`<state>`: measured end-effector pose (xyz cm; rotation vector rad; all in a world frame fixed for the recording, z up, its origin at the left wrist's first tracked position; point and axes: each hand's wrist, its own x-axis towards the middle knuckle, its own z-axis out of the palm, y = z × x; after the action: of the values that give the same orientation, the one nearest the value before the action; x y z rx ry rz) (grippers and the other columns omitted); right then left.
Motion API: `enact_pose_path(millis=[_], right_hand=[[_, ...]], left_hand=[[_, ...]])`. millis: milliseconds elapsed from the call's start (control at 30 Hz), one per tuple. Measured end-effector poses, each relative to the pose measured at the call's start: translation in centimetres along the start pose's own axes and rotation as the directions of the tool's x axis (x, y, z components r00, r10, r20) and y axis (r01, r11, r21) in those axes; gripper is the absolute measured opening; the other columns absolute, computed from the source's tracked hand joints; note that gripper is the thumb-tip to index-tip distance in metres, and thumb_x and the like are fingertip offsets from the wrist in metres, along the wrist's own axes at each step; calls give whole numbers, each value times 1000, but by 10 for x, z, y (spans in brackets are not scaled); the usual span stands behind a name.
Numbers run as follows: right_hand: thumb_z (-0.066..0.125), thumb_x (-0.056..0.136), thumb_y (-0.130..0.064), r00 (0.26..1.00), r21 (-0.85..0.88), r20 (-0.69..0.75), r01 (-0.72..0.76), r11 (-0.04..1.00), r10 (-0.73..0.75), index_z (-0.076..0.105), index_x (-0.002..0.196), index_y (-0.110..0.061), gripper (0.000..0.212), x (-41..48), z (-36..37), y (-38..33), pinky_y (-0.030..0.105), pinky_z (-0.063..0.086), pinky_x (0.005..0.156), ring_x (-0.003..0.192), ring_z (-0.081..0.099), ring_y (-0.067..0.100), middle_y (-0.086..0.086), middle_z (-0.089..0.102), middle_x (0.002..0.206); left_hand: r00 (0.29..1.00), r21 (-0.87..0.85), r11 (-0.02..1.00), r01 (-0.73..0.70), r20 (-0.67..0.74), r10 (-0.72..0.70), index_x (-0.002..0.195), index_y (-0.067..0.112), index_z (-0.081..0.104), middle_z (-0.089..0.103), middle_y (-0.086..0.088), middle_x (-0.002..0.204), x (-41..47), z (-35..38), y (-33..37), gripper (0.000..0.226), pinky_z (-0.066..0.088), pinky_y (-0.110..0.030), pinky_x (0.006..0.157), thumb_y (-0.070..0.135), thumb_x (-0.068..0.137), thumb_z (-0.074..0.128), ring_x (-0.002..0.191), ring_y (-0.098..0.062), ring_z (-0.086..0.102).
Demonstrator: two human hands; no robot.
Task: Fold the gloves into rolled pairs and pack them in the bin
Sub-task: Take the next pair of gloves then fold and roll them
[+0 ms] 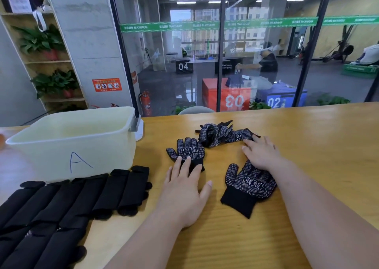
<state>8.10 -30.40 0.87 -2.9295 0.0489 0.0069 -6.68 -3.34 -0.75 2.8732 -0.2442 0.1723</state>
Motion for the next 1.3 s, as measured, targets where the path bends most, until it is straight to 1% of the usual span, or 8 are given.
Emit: enact_pose_path(millis=[233,300,400,600,800,933,1067,1300], right_hand=[[53,103,-33,977,-94,-167,118,989,-133,60,143,-39,42,-10,-10,-4,49,42,113,135,48,26,-2,58,143],[68,97,-31,951,-8,-255,178,984,-174,70,129,-41,33,-21,-16,-5,41,53,99,117,58,20,-5,68,124],[79,93,-23,928,235,-340,243,941,-154,78,109,-38,22,-36,-34,-10,25,47,78,96,67,12,-15,72,97],[79,90,-2,928,729,-344,360,582,-144,82,95,-27,26,-82,-57,-40,31,61,74,80,77,19,1,78,85],[81,92,-10,900,798,-344,430,423,-267,82,100,-24,16,-136,-48,-69,15,50,70,74,67,3,-6,78,87],[78,94,-15,890,703,-208,424,571,-405,76,115,-34,29,-162,-29,-65,15,51,81,87,70,1,-10,79,96],[76,89,-20,920,382,-319,343,858,-226,69,109,-42,30,-178,-5,-50,26,52,92,96,66,-2,-22,72,96],[64,98,-27,888,185,-340,386,904,-310,68,113,-34,17,-211,22,-49,25,49,95,106,56,3,-20,58,107]], left_hand=[[1000,-7,1000,1,11,-1,168,37,14,-6,5,177,-1,-1,0,72,-5,-44,132,72,104,19,159,-15,-25],[1000,-16,1000,6,-2,-6,167,36,17,-3,3,178,-2,-3,1,73,-3,-45,132,72,104,21,160,-16,-24],[999,-38,999,6,-38,-8,166,35,21,0,2,177,-4,-4,3,73,0,-45,133,72,104,25,160,-17,-23],[984,-110,993,-36,-175,16,164,34,26,10,5,175,-4,-4,2,72,9,-46,133,69,102,36,161,-14,-14],[891,-217,946,-239,-436,125,153,31,44,39,15,152,-13,-14,3,70,27,-30,122,70,96,54,149,-8,24],[872,-89,953,-289,-435,223,129,30,64,57,15,124,-11,-10,2,49,41,-33,108,62,93,62,125,-12,45],[870,-1,936,-352,-369,327,113,29,72,65,14,110,-5,-3,2,22,47,-39,98,39,94,67,112,-14,51],[858,52,947,-316,-411,309,124,26,73,63,10,111,-10,-7,4,26,47,-36,94,26,100,65,109,-16,52]])
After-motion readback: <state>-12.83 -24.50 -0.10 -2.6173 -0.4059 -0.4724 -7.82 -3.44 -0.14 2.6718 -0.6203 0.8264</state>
